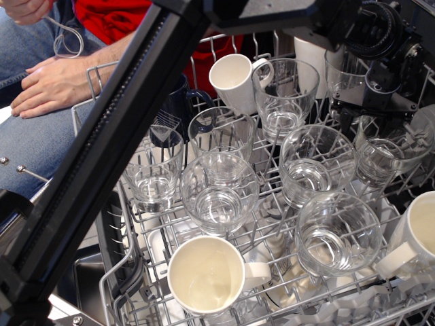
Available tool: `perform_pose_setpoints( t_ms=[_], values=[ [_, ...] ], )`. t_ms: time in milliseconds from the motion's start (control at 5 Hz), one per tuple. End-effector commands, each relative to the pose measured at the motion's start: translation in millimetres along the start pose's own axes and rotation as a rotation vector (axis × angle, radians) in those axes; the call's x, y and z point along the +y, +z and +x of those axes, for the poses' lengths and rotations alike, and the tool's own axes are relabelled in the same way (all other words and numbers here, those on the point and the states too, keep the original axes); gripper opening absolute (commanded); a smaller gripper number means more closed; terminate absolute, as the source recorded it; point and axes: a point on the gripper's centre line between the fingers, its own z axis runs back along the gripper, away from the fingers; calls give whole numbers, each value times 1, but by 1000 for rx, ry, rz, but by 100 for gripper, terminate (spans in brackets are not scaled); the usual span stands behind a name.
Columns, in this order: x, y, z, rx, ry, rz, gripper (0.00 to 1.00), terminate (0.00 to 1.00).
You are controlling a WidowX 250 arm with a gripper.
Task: Pick up glass cup
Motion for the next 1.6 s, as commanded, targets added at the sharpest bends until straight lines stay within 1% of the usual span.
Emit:
perform_pose_setpoints(
  t_ms=[0,200,400,600,800,1000,1200,1400],
  values=[
    [-8,26,18,-19,21,-20,0,0],
    [-8,31,17,-7,23,-23,0,0],
    [-11,47,26,35,38,-27,0,0],
    [-8,72,35,95,29,-43,0,0],
    [3,98,42,137,15,-99,0,0],
    [4,129,41,208,22,-181,0,0],
    [11,156,44,276,-4,-232,0,0],
    [19,177,38,277,-11,-334,0,0]
  ],
)
